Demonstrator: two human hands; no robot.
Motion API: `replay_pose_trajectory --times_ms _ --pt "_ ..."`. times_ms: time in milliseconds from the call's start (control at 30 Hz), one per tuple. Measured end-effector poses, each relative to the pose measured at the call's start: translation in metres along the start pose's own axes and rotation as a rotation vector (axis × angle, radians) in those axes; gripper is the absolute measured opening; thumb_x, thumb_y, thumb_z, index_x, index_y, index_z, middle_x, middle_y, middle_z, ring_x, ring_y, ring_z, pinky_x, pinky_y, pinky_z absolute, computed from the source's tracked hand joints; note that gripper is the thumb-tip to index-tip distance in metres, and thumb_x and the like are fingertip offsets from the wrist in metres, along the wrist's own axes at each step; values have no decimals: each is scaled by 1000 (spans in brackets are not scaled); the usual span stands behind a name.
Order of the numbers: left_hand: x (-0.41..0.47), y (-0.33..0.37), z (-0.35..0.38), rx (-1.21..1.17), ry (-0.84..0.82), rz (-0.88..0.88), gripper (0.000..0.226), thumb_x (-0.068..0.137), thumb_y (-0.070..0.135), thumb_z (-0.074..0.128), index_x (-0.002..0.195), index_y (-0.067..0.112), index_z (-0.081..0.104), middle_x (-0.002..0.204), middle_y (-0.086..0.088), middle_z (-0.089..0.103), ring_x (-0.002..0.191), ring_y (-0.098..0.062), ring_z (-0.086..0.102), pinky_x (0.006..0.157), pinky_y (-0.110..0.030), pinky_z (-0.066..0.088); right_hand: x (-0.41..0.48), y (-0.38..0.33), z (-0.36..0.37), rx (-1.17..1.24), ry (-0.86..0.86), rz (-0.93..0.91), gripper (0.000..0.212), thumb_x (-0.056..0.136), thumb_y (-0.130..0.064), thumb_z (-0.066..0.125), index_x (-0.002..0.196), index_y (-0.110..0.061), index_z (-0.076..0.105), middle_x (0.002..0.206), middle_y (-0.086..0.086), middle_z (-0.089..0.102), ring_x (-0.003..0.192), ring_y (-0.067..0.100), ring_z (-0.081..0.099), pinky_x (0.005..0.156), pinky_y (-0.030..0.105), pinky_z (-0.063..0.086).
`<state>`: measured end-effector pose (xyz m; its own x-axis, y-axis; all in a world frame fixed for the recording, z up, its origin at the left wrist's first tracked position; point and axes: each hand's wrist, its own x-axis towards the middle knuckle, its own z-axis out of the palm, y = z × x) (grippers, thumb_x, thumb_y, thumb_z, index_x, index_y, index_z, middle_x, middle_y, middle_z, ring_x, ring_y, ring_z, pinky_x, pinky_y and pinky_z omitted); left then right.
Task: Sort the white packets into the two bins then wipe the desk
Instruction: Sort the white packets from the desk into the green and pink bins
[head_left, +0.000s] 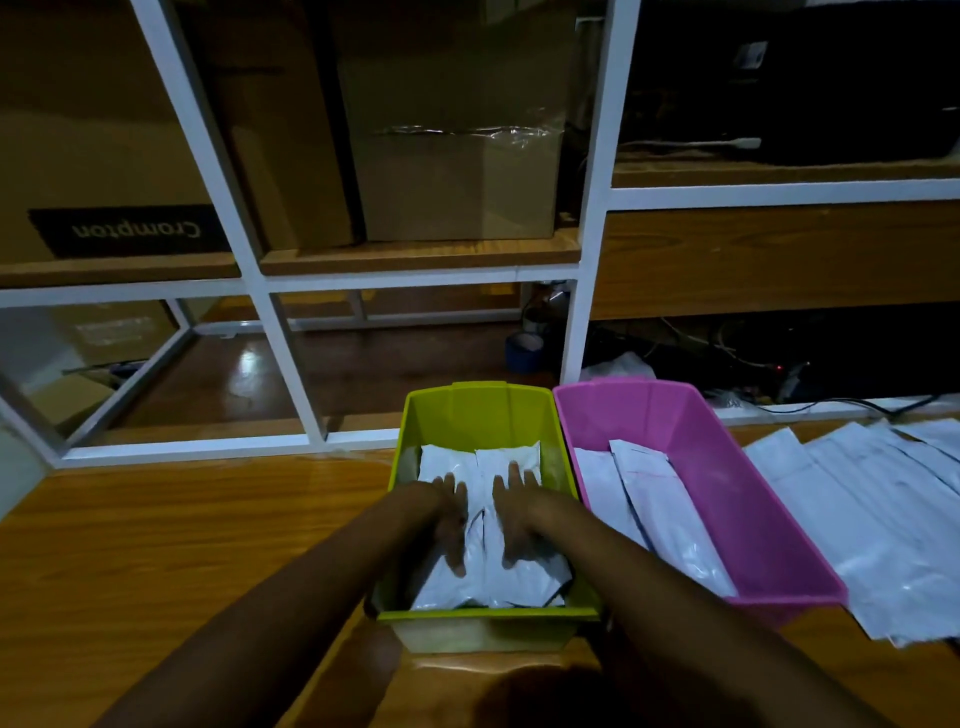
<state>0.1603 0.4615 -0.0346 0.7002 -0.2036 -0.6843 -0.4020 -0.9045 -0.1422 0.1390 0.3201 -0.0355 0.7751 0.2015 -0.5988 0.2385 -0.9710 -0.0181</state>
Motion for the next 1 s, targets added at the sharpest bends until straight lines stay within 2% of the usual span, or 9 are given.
replay_pose_trajectory --times_ms 233,367,433,600,733,800,867,933,1000 --pt "20 7 17 -2 0 -68 138 68 50 81 146 -3 -20 154 -26 -25 146 -39 -13 118 -55 12 22 -3 18 -41 -65 55 123 78 -23 79 149 -7 -20 152 23 -31 143 46 -14 115 60 11" --pt "19 13 15 31 1 -49 131 75 49 76 144 -7 -21 152 -28 -28 143 -41 -22 118 -56 8 20 -3 22 -154 40 22 104 89 -25 67 147 6 -14 154 30 -19 141 50 -14 114 58 -1" --pt "17 13 14 8 7 -48 130 75 48 76 144 -7 -20 152 -28 -28 143 -41 -23 117 -57 8 21 -4 28 -169 90 15 106 88 -28 68 146 8 -14 153 33 -18 140 51 -16 114 58 -4" --pt "11 6 10 -70 47 -16 134 71 46 81 145 -6 -19 154 -27 -24 145 -39 -16 118 -55 9 27 0 25 -60 42 9 116 82 -23 76 148 0 -16 152 32 -23 141 52 -9 115 60 9" --pt "-30 10 -11 -75 23 18 148 48 69 81 150 -3 2 159 -19 -7 148 -35 -3 119 -42 8 18 0 12 -18 63 -5 129 72 -26 84 149 -6 -18 154 25 -24 144 48 -8 114 59 14" --pt "-37 1 -20 -166 102 30 119 72 48 79 151 -1 6 160 -19 -2 149 -30 2 118 -40 12 4 1 0 13 141 -25 129 71 -29 85 150 -6 -14 155 25 -21 145 45 -2 115 54 20" --pt "-47 -10 -26 -224 238 26 99 84 31 73 150 -3 7 159 -22 -1 149 -31 5 118 -38 13 -18 7 -15 132 258 -65 116 74 -34 81 152 -4 0 158 26 -8 144 42 14 112 46 30" --pt "-62 -12 -28 -295 380 64 91 88 29 68 150 -5 10 159 -23 1 149 -30 6 118 -34 12 -47 15 -26 334 395 -120 97 78 -38 77 149 -3 20 158 23 10 141 39 28 108 42 36" --pt "-83 -7 -27 -390 574 146 83 93 30 60 152 2 9 161 -15 0 149 -26 4 117 -29 11 -80 24 -28 473 549 -152 90 83 -41 72 150 -7 22 159 18 16 143 32 25 111 38 32"
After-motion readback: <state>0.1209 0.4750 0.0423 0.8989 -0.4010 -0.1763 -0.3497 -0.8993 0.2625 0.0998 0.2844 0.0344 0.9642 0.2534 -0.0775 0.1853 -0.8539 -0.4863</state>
